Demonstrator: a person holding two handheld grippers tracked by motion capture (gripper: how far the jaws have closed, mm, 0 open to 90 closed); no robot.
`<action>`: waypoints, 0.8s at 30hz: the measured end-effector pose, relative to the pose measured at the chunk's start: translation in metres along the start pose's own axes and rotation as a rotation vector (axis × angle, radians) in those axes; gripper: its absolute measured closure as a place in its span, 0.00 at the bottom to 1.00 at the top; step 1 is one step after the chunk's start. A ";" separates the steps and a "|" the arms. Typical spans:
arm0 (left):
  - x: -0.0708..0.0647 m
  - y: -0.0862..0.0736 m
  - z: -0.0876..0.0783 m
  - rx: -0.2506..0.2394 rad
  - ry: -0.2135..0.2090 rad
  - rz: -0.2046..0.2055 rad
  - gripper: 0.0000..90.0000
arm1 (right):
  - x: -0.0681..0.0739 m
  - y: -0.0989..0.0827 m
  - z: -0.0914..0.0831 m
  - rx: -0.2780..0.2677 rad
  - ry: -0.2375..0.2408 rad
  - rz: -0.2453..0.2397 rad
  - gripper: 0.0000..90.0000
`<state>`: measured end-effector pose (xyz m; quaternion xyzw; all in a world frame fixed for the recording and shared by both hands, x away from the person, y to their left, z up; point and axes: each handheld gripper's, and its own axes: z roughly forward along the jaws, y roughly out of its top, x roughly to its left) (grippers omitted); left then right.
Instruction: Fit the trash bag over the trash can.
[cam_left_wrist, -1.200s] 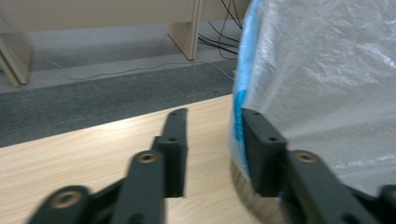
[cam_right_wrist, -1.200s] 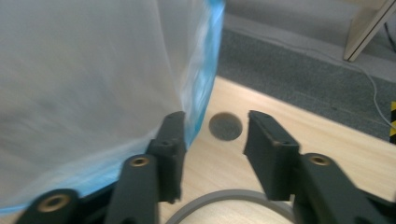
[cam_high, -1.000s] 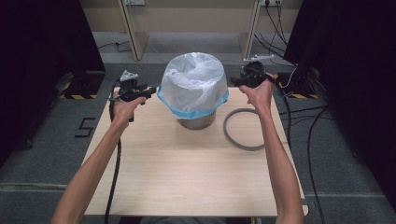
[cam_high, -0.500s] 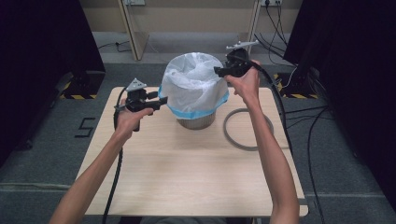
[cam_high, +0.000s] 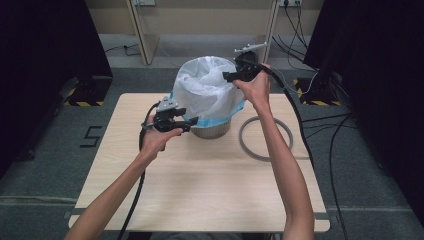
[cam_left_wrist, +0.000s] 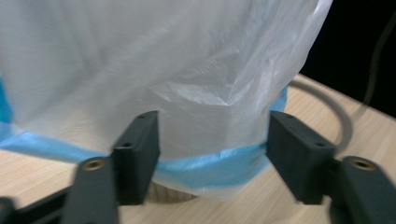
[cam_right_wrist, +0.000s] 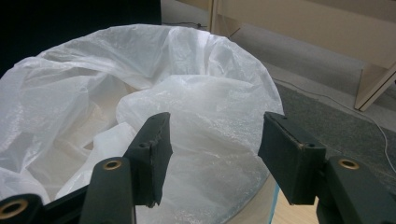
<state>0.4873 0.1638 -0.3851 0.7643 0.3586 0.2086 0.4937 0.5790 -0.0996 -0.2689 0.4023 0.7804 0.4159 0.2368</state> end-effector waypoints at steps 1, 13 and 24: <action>0.001 0.000 0.002 -0.005 0.009 0.009 0.62 | 0.000 0.000 -0.001 -0.001 0.002 0.000 0.48; 0.030 -0.027 0.021 0.040 0.040 -0.022 0.99 | -0.005 0.003 0.000 0.005 0.009 0.008 0.49; 0.017 -0.052 -0.039 0.000 -0.036 -0.015 0.54 | 0.017 0.036 0.008 0.022 0.041 -0.037 0.46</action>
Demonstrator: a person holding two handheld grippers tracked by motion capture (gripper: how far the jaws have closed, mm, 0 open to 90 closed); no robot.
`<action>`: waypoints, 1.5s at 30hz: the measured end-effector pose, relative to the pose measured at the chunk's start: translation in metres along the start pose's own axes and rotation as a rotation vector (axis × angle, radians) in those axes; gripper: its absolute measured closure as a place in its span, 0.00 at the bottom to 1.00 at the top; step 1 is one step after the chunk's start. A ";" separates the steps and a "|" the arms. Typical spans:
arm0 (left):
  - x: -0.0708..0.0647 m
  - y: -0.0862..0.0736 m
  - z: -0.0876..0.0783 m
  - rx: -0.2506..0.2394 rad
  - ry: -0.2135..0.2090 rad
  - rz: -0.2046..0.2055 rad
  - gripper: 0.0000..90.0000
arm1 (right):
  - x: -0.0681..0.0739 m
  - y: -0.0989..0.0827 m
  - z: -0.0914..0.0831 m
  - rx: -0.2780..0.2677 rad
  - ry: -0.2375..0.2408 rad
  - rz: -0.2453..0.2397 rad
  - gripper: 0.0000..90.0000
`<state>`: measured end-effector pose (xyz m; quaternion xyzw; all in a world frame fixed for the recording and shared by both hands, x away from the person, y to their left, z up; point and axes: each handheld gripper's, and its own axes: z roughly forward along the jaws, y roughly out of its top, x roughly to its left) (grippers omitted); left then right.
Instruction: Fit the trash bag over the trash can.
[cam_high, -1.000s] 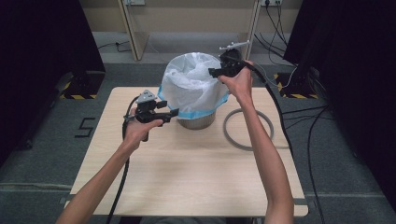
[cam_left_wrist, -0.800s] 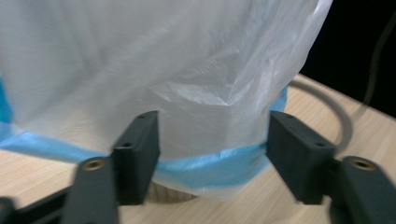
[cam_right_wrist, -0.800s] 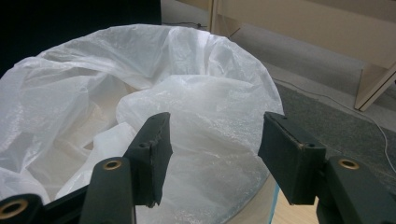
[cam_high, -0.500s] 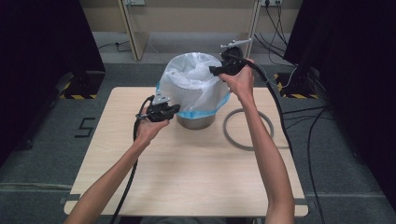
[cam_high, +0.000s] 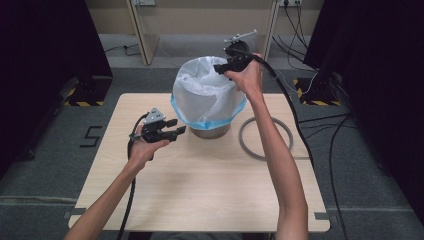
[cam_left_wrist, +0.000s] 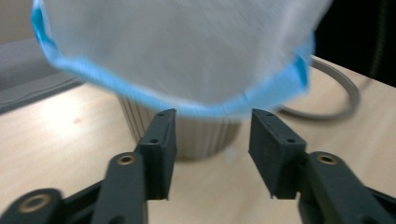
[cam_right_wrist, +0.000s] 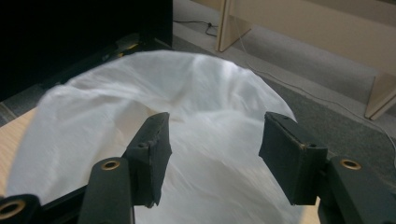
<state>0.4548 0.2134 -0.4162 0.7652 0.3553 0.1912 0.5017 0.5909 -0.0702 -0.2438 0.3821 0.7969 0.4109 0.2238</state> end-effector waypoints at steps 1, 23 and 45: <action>-0.001 -0.006 -0.005 -0.002 0.001 -0.006 0.52 | 0.004 0.005 0.003 0.002 0.009 -0.003 0.46; 0.008 -0.132 -0.033 0.240 0.053 -0.038 0.36 | 0.019 0.028 0.111 0.179 -0.019 0.038 0.45; 0.006 -0.133 -0.032 0.266 0.079 0.000 0.33 | 0.002 0.045 0.051 0.075 -0.029 0.043 0.43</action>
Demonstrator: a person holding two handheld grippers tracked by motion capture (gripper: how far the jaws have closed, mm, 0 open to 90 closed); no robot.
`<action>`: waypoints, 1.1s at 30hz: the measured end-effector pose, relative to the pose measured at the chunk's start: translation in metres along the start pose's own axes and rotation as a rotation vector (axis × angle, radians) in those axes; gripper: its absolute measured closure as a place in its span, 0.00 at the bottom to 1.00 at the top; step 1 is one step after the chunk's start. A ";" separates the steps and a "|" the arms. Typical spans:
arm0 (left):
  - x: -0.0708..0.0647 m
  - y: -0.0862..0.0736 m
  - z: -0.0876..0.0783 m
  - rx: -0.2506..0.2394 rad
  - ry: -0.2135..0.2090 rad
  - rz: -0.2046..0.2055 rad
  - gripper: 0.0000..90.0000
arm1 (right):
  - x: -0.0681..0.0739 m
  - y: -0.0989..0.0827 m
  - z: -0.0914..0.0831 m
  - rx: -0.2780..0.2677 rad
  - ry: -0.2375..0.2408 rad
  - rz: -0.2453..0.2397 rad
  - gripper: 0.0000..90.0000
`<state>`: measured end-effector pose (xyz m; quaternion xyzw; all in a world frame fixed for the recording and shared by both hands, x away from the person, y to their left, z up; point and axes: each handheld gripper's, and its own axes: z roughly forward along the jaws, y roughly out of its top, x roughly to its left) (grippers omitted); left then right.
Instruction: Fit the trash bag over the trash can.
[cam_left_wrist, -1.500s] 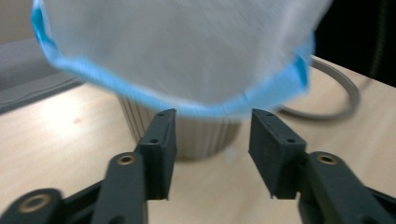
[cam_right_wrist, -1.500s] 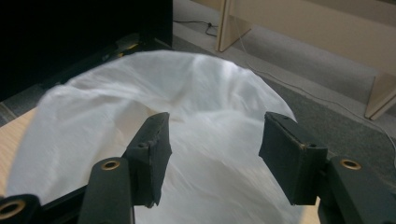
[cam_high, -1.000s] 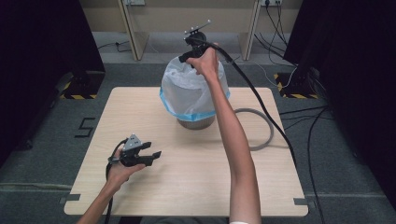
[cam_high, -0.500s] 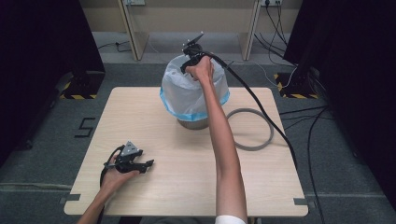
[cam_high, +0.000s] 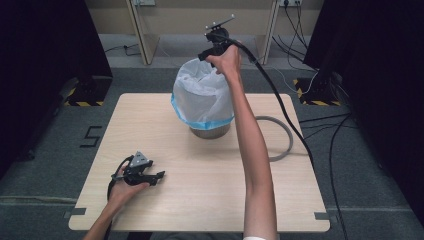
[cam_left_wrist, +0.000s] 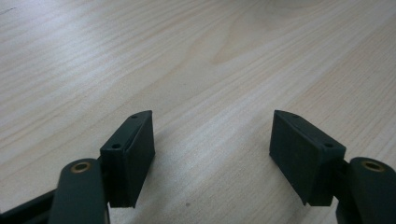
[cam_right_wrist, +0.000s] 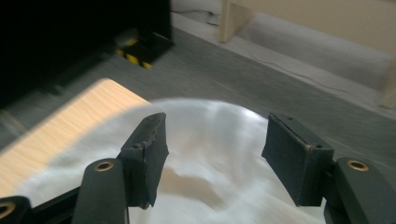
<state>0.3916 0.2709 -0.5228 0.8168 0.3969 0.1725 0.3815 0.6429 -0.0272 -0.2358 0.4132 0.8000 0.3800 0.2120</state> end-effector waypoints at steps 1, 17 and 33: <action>0.000 0.000 0.000 0.000 0.000 0.000 0.33 | -0.004 -0.004 -0.002 0.012 -0.027 -0.006 0.43; 0.000 0.000 0.000 0.000 0.000 0.000 0.33 | -0.054 -0.057 0.001 0.133 -0.134 0.098 0.41; 0.000 0.000 0.000 -0.001 0.000 0.000 0.33 | -0.050 -0.063 0.027 0.190 -0.149 0.079 0.39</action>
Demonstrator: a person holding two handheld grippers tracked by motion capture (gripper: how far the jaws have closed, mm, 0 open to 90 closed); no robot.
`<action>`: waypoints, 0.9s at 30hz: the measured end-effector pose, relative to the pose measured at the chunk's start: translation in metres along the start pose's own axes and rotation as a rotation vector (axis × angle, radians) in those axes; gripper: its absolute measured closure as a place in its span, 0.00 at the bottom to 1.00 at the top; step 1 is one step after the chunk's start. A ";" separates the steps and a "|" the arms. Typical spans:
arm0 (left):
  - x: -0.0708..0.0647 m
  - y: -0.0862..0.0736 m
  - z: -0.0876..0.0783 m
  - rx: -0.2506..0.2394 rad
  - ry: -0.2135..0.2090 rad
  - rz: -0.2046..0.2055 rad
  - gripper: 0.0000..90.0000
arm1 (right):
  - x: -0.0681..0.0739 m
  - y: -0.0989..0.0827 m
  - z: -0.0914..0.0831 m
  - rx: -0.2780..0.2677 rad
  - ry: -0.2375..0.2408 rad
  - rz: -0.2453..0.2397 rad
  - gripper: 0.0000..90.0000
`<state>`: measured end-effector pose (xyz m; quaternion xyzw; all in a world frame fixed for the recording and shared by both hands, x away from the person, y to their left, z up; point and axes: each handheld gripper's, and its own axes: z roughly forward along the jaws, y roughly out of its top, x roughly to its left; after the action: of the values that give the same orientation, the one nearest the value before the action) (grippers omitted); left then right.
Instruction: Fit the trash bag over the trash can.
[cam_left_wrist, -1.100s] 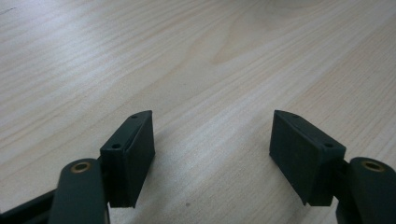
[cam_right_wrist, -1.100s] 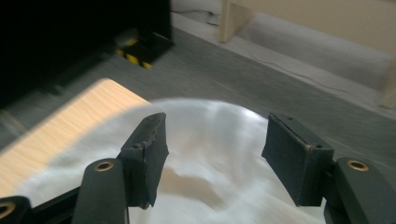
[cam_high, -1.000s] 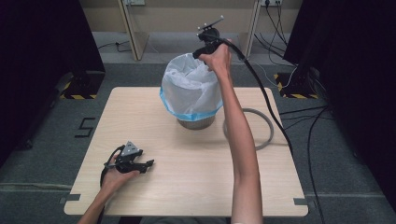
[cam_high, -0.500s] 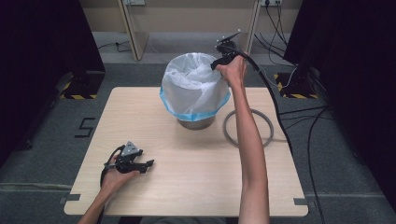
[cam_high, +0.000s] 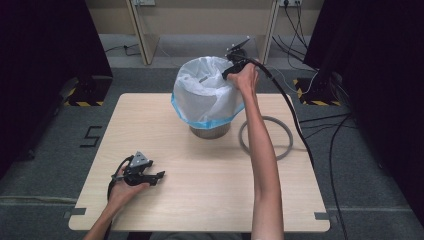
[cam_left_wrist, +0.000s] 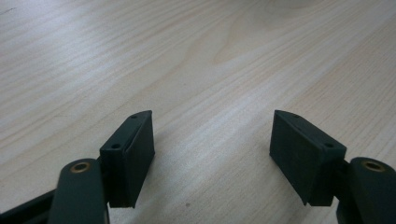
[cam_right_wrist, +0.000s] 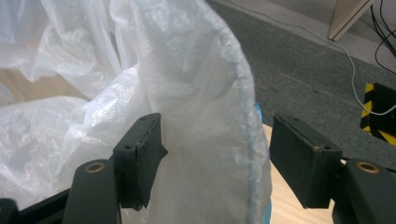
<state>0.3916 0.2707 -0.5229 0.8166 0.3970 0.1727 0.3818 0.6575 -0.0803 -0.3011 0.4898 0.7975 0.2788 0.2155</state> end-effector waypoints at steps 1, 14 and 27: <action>0.000 0.000 0.000 0.000 0.000 0.000 0.33 | 0.000 0.000 -0.001 -0.004 0.011 0.002 0.38; 0.000 0.000 0.000 0.003 0.000 0.001 0.33 | 0.042 0.010 -0.065 -0.217 0.115 -0.104 0.37; 0.000 0.000 0.000 0.003 -0.001 0.001 0.33 | 0.094 -0.007 -0.050 -0.148 0.249 -0.204 0.37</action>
<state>0.3916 0.2708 -0.5227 0.8174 0.3967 0.1721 0.3806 0.5816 -0.0098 -0.2743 0.3508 0.8408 0.3719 0.1778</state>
